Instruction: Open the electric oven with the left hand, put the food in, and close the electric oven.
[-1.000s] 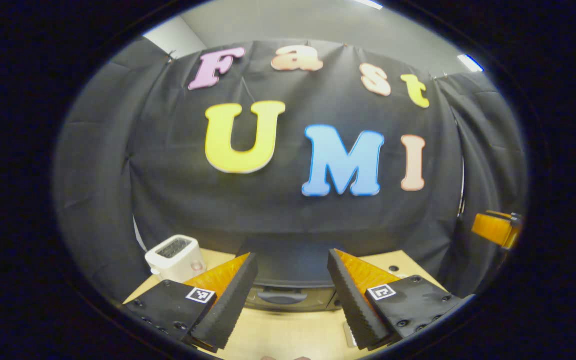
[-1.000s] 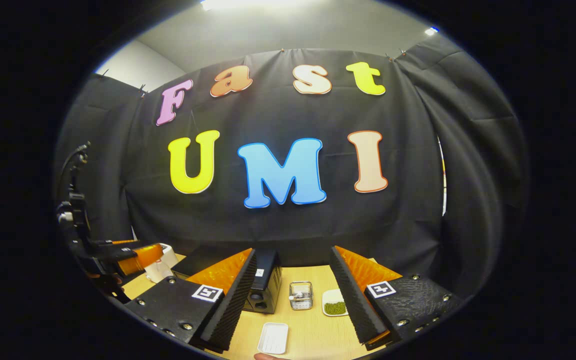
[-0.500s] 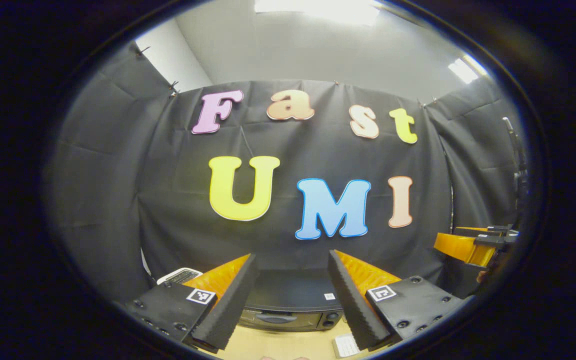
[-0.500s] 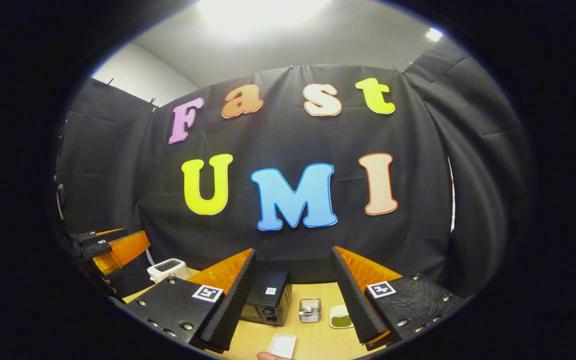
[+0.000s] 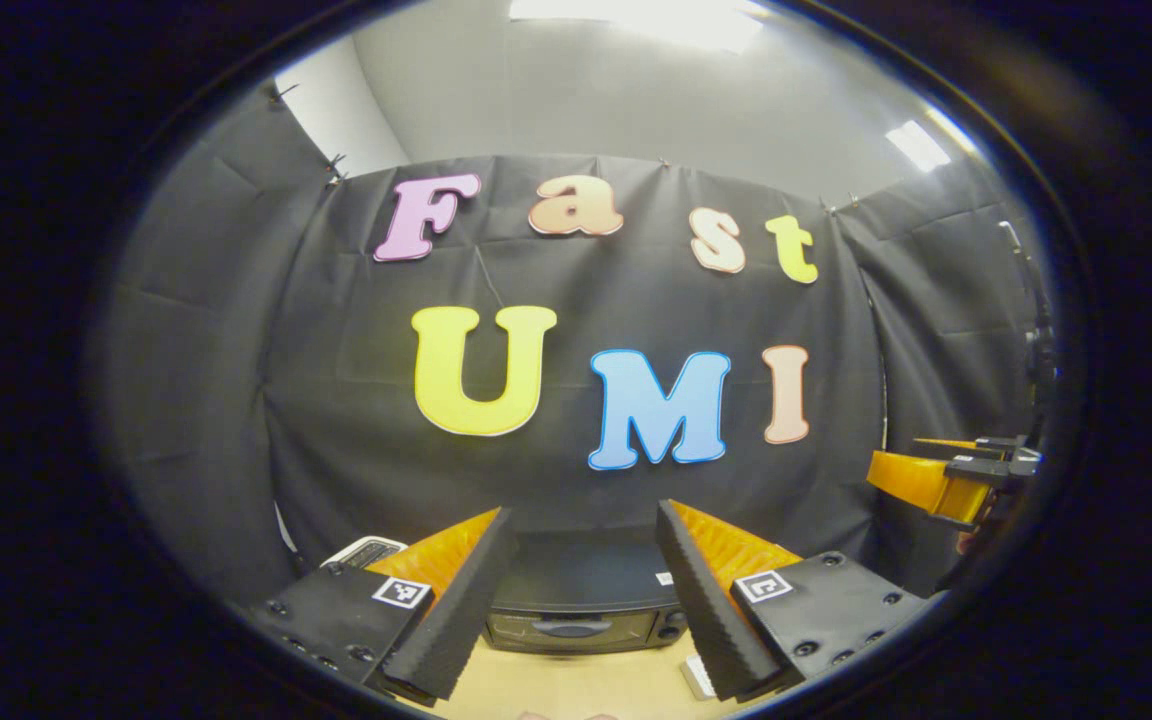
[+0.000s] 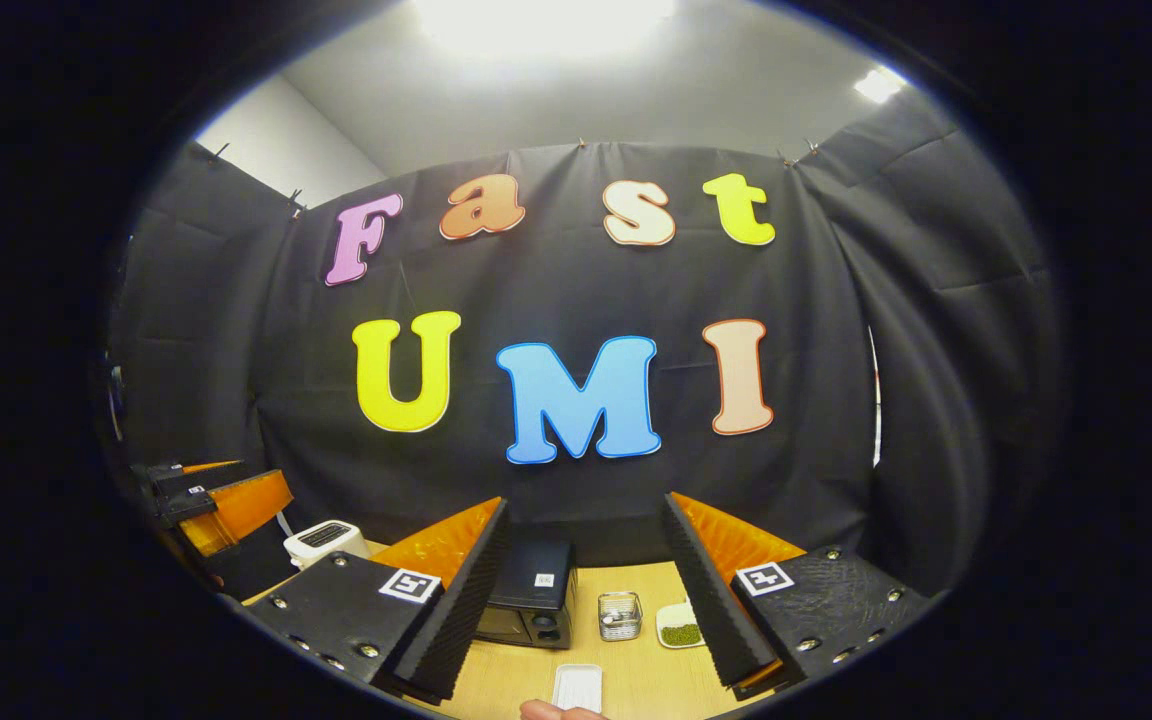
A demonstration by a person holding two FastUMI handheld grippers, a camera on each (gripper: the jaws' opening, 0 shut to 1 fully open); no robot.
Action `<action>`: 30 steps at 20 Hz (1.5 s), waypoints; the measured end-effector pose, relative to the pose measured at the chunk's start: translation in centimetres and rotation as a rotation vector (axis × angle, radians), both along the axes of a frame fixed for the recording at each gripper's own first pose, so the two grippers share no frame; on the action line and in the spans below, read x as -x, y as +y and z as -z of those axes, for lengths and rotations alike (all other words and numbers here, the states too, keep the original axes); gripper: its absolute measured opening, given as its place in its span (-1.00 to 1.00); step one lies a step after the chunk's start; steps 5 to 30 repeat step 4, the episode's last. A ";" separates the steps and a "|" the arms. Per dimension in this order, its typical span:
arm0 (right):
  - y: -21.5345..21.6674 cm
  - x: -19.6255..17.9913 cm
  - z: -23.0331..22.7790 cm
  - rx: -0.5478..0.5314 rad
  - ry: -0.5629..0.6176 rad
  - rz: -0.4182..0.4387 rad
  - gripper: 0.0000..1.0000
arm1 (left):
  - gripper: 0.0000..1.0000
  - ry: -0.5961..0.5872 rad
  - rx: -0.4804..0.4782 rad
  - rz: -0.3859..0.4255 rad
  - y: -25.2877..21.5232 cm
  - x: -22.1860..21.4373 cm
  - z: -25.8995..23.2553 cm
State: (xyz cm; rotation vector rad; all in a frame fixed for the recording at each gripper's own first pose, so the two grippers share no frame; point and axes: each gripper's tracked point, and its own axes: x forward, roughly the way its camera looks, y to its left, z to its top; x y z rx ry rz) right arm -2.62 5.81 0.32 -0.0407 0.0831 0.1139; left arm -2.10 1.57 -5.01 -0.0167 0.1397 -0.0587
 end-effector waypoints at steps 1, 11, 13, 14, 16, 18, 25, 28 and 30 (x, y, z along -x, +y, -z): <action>0.3 0.2 0.0 0.005 0.000 0.006 0.84 | 0.90 0.000 0.006 0.004 0.5 0.3 0.0; 0.9 1.2 0.0 0.015 -0.002 0.029 0.84 | 0.99 0.001 0.018 0.020 1.7 1.0 0.2; 0.9 1.2 0.0 0.015 -0.002 0.029 0.84 | 0.99 0.001 0.018 0.020 1.7 1.0 0.2; 0.9 1.2 0.0 0.015 -0.002 0.029 0.84 | 0.99 0.001 0.018 0.020 1.7 1.0 0.2; 0.9 1.2 0.0 0.015 -0.002 0.029 0.84 | 0.99 0.001 0.018 0.020 1.7 1.0 0.2; 0.9 1.2 0.0 0.015 -0.002 0.029 0.84 | 0.99 0.001 0.018 0.020 1.7 1.0 0.2; 0.9 1.2 0.0 0.015 -0.002 0.029 0.84 | 0.99 0.001 0.018 0.020 1.7 1.0 0.2; 0.9 1.2 0.0 0.015 -0.002 0.029 0.84 | 0.99 0.001 0.018 0.020 1.7 1.0 0.2; 0.9 1.2 0.0 0.015 -0.002 0.029 0.84 | 0.99 0.001 0.018 0.020 1.7 1.0 0.2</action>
